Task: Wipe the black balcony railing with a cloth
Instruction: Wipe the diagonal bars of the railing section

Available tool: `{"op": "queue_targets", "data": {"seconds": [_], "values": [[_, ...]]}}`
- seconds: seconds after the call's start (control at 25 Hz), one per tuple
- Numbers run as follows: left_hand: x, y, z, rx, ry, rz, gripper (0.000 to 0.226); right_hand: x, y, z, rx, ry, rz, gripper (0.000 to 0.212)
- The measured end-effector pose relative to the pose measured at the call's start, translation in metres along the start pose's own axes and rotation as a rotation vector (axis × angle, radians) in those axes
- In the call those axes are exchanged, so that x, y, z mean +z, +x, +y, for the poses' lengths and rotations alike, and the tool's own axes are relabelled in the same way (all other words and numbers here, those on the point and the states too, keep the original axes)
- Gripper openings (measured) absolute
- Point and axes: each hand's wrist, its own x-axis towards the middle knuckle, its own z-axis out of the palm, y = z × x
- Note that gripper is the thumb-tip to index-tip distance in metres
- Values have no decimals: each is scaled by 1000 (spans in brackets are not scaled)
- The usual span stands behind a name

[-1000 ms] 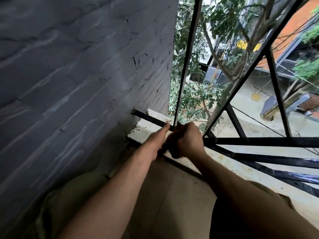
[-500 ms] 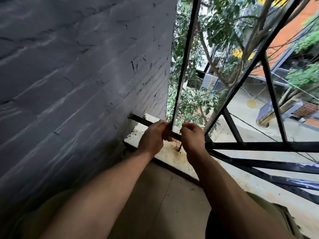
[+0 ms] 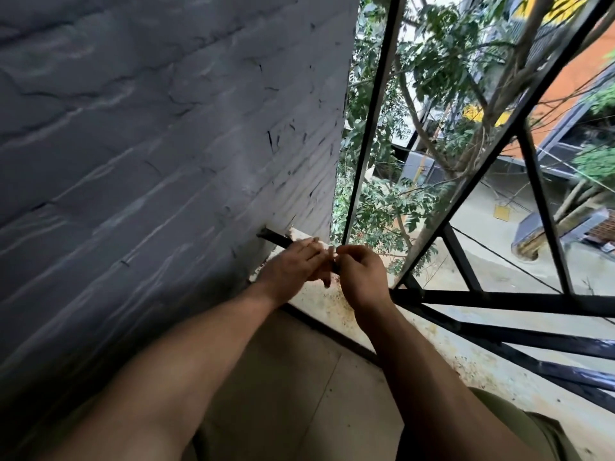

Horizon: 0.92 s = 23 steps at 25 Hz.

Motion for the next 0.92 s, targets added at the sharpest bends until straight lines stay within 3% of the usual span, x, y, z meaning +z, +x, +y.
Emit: {"op": "queue_targets", "data": {"seconds": [0.16,0.2,0.32,0.4,0.48,0.64,0.72,0.84,0.92], "values": [[-28,14,-43,-381,415,-264,61,-10,-3,4,-17,-79,17,19],[-31,21,-38,-458,388,-291,61,-13,-4,4,-17,-76,35,18],[-35,40,-7,-731,-140,-124,36,-25,3,3,-23,-36,148,16],[-32,40,23,-718,-591,-207,48,-28,10,4,-11,-23,222,20],[-37,36,42,-665,-825,-329,54,-22,16,4,16,33,250,24],[-68,55,28,-682,-1324,-224,51,-8,23,8,52,166,223,17],[-72,61,24,-698,-1409,-123,53,-10,23,-1,3,192,246,22],[-66,46,42,-742,-1285,-197,41,-15,13,-5,52,249,166,38],[-79,40,54,-816,-1284,-58,37,-22,3,-6,119,271,161,52]]}}
